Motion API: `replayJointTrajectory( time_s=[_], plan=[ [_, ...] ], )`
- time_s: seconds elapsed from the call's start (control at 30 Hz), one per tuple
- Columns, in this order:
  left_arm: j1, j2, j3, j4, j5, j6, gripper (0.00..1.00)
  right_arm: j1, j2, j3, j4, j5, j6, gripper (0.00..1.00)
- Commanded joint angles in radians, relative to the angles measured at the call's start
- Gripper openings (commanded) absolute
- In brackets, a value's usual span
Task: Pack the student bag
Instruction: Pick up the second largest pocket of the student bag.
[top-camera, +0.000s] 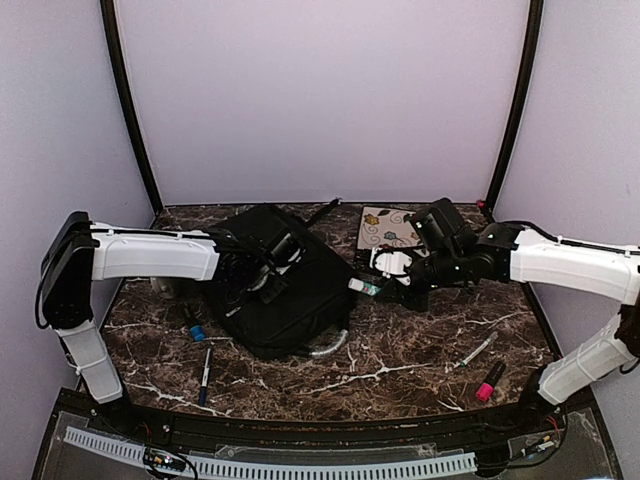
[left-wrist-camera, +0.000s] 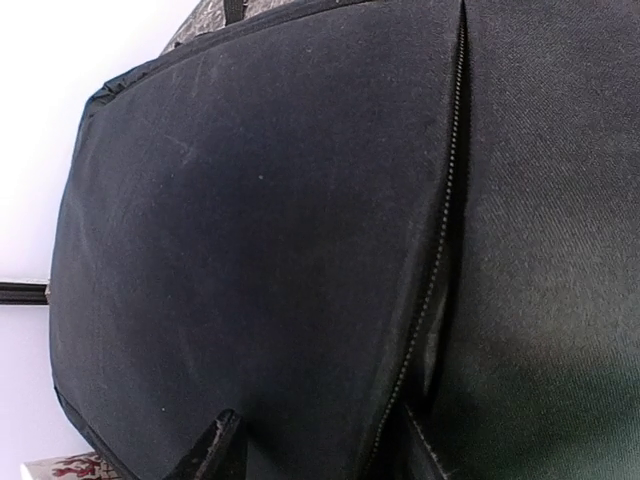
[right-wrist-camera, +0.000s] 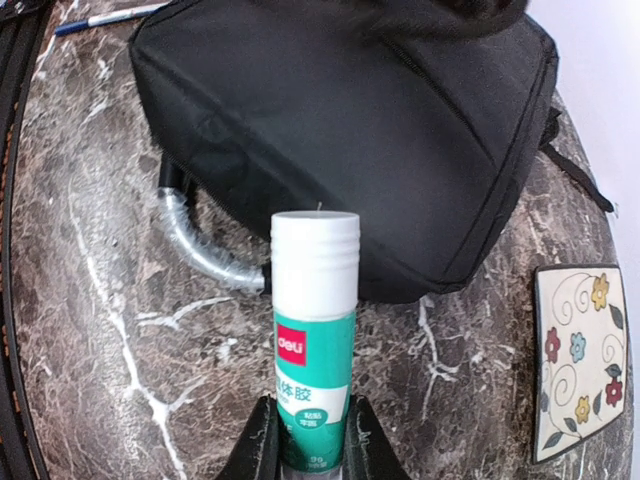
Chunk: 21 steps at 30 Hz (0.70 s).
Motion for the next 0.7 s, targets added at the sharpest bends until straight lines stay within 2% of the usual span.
replayJointTrajectory(
  time_s=[0.0,0.1,0.4,0.67],
  plan=[
    [0.003,0.076,0.074,-0.052,-0.152,-0.005,0.43,-0.042,0.032,0.065,0.081,-0.051,0.050,0.00],
    [-0.002,0.039,0.109,-0.056,-0.152,0.002,0.27,-0.044,0.043,0.082,0.092,-0.054,0.036,0.00],
    [0.000,-0.191,0.069,0.054,0.107,0.025,0.01,-0.018,0.119,0.235,0.090,0.041,-0.140,0.00],
    [0.000,-0.273,0.058,0.060,0.249,-0.017,0.00,0.084,0.268,0.386,0.119,0.136,-0.248,0.00]
  ],
)
